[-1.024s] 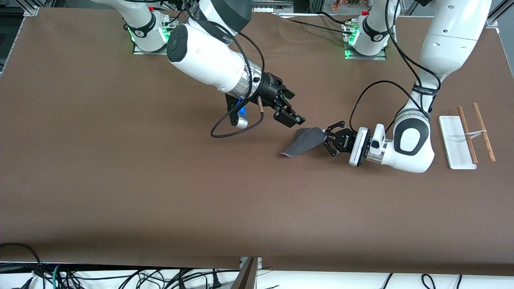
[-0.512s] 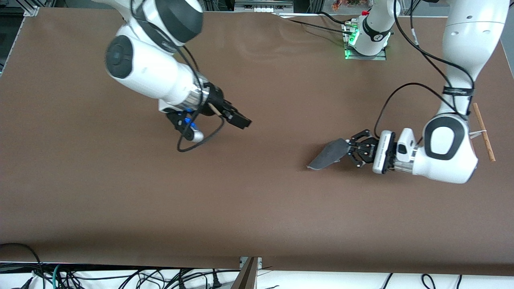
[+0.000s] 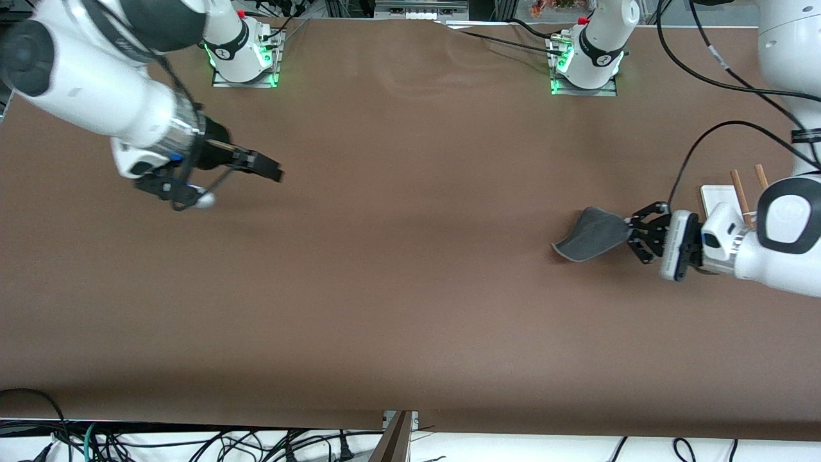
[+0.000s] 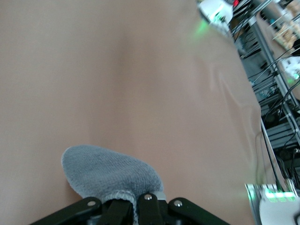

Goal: Pass towel and hang on rack
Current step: 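Carry the towel with the left gripper while the right gripper retracts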

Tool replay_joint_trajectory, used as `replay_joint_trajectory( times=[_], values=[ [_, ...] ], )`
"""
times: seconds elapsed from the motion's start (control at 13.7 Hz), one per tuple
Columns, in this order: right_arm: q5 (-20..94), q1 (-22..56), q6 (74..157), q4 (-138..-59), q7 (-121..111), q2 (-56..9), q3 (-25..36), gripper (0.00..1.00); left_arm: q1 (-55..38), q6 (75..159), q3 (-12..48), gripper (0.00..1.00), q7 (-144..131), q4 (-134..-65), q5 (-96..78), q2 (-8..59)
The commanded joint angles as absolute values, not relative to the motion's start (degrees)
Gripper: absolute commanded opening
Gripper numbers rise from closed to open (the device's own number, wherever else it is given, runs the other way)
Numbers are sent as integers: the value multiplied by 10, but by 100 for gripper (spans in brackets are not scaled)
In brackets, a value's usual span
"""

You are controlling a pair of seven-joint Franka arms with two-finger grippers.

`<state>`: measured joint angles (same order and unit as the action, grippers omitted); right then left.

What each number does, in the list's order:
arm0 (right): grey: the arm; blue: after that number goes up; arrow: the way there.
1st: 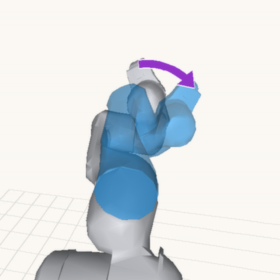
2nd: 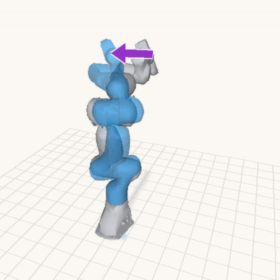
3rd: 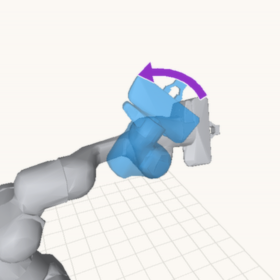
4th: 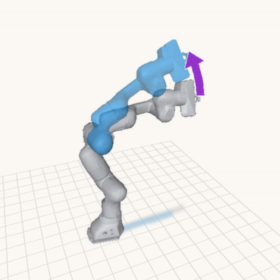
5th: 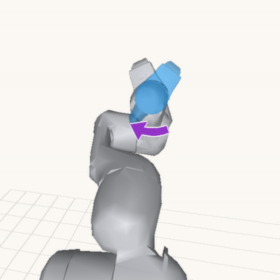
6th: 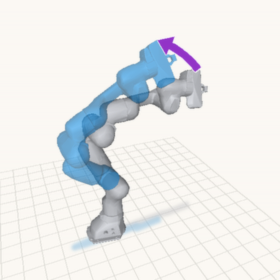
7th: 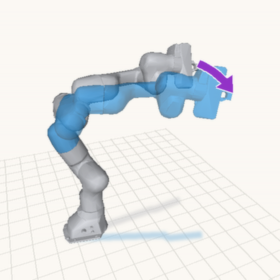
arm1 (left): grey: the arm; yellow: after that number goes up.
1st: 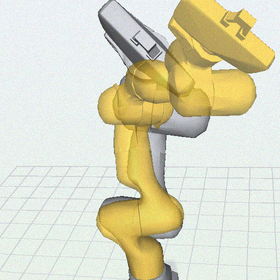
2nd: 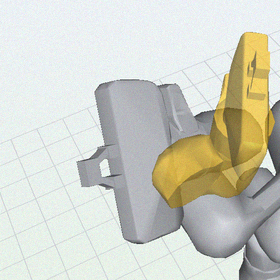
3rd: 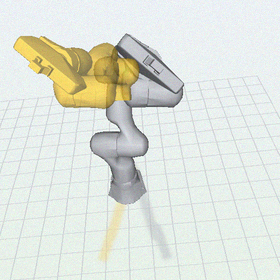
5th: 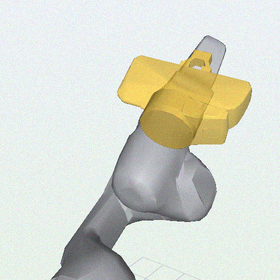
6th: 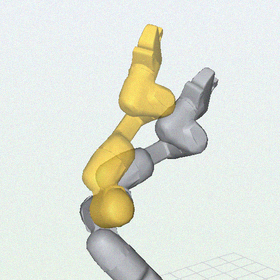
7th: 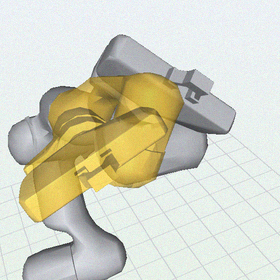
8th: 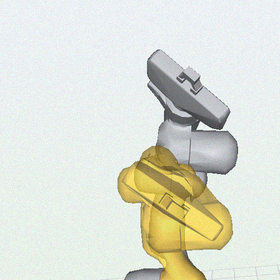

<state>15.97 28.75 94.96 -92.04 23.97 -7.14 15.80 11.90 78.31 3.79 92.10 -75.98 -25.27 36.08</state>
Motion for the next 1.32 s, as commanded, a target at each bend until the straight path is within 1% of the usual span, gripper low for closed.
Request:
replay_joint_trajectory(
  times=[0.0, 0.15, 0.29, 0.44, 0.51, 0.66, 0.8, 0.95, 1.1, 1.24],
  values=[
    [91, 203, 940, -946, 111, -42, 119, 100, 125, 739, 13, 0, 882, -695, -169, 359],
    [63, 155, 952, -947, 49, -48, 99, 100, 121, 733, -16, 0, 879, -685, -142, 359],
    [20, 124, 964, -947, 42, -56, 61, 100, 123, 733, -27, 0, 851, -683, -88, 341],
    [9, 124, 969, -944, 38, -57, 61, 100, 124, 736, -37, 0, 822, -683, -21, 326],
    [4, 125, 968, -941, 39, -57, 61, 100, 125, 739, -58, 2, 815, -683, 0, 325],
    [-8, 127, 969, -939, 41, -57, 59, 100, 126, 764, -114, 2, 816, -688, 4, 328],
    [-10, 127, 969, -934, 40, -56, 59, 100, 137, 780, -148, 2, 820, -693, 5, 334],
    [-4, 127, 966, -926, 46, -57, 59, 100, 165, 810, -152, 2, 820, -693, 7, 337],
    [-6, 127, 962, -905, 44, -65, 59, 100, 186, 858, -151, 2, 820, -695, 32, 345],
    [-9, 127, 962, -904, 42, -65, 59, 100, 206, 898, -151, 2, 822, -696, 47, 356]
  ],
)
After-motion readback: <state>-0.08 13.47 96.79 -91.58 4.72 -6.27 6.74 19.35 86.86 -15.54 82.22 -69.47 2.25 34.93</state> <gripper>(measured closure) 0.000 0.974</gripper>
